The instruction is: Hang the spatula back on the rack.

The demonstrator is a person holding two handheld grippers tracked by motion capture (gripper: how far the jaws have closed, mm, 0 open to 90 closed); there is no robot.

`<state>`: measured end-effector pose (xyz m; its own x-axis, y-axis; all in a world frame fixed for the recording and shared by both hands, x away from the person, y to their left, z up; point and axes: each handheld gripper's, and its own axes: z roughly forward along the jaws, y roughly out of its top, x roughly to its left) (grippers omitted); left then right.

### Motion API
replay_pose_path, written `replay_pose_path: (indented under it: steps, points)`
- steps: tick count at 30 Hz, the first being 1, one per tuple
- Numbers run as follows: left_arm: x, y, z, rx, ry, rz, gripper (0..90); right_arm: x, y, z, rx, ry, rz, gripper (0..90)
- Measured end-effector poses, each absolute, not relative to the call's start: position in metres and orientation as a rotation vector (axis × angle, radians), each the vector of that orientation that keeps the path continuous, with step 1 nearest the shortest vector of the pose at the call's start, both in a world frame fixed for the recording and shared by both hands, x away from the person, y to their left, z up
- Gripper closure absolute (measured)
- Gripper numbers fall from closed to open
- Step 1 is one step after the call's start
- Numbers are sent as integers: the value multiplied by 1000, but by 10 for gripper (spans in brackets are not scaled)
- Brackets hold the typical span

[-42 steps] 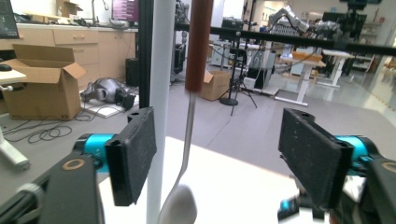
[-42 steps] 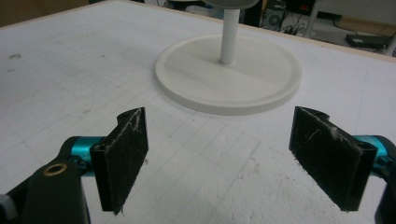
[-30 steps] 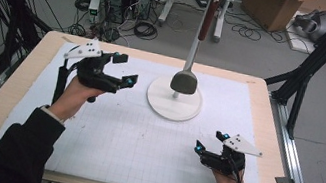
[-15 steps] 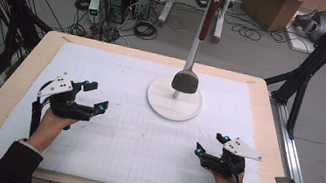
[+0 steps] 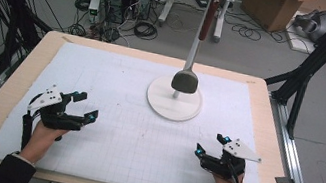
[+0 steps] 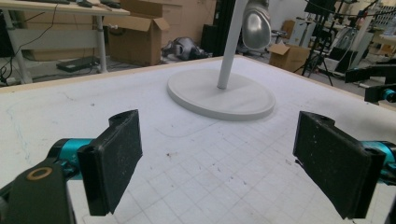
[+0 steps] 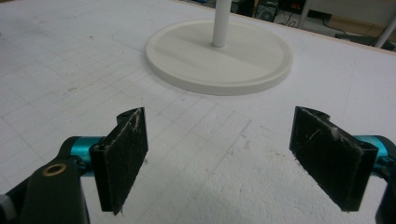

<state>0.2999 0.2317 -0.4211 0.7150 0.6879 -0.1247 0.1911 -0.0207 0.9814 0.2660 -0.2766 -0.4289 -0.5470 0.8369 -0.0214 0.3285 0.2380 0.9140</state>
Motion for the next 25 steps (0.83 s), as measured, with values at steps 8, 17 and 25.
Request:
replay_pose_path:
  steps: [8,17,25]
  points:
    - [299,233,-422,1574,736,460,159,265,-274,-429,1057,2003,1282,186]
    - [300,234,-425,1573,750,452,159,265,-274,-427,1066,1994,1289,186]
    - [301,237,-426,1565,762,457,159,266,-274,-427,1055,1996,1290,186]
